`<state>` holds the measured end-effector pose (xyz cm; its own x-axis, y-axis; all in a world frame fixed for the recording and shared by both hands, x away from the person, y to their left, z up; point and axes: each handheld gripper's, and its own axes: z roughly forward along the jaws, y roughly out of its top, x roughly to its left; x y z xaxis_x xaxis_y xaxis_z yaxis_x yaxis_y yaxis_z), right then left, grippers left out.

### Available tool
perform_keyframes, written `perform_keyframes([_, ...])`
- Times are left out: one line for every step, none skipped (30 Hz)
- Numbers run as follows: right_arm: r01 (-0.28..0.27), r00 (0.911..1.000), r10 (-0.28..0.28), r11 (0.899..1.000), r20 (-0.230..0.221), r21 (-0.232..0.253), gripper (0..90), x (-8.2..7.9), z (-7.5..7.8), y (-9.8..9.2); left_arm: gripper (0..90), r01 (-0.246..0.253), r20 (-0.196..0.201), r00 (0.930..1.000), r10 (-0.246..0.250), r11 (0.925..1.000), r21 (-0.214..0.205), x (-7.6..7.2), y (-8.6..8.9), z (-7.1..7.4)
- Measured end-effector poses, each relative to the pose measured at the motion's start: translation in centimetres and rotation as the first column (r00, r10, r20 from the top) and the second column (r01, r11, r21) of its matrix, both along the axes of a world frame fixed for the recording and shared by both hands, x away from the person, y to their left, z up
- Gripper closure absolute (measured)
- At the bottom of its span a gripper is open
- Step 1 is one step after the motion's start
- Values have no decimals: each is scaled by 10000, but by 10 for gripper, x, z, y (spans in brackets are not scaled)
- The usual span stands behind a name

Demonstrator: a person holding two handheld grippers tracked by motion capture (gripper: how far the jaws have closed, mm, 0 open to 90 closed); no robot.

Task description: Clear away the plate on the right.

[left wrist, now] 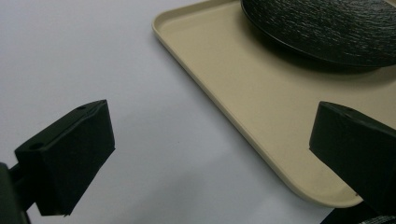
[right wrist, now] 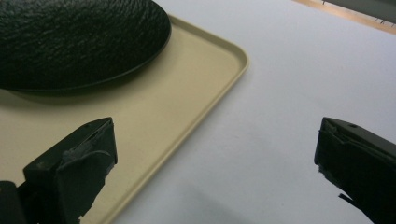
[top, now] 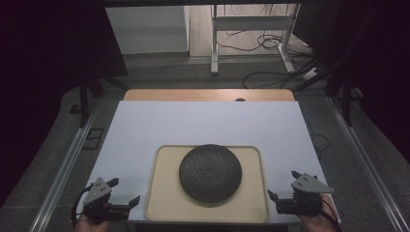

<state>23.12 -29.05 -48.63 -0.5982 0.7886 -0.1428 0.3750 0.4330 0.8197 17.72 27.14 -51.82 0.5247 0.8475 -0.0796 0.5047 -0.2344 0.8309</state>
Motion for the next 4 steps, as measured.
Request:
perform_keyframes([30, 10000, -30, 10000, -16, -25, 0, 0, -1, -1, 0, -1, 1, 10000, 1, 10000, 6, 0, 0, 0])
perform_keyframes([51, 10000, -51, 10000, -41, -36, 0, 1, -1, -1, 0, 0, 4, 10000, 0, 10000, 9, 0, 0, 0])
perform_keyframes([63, 10000, -63, 10000, -70, -33, 0, 1, -2, -2, 0, 1, 10, 10000, -1, 10000, 17, 0, -1, 0])
perform_keyframes([87, 9999, -88, 9999, -101, -56, 0, 1, -2, -3, 0, 14, 4, 10000, -14, 10000, 21, 1, -1, 0])
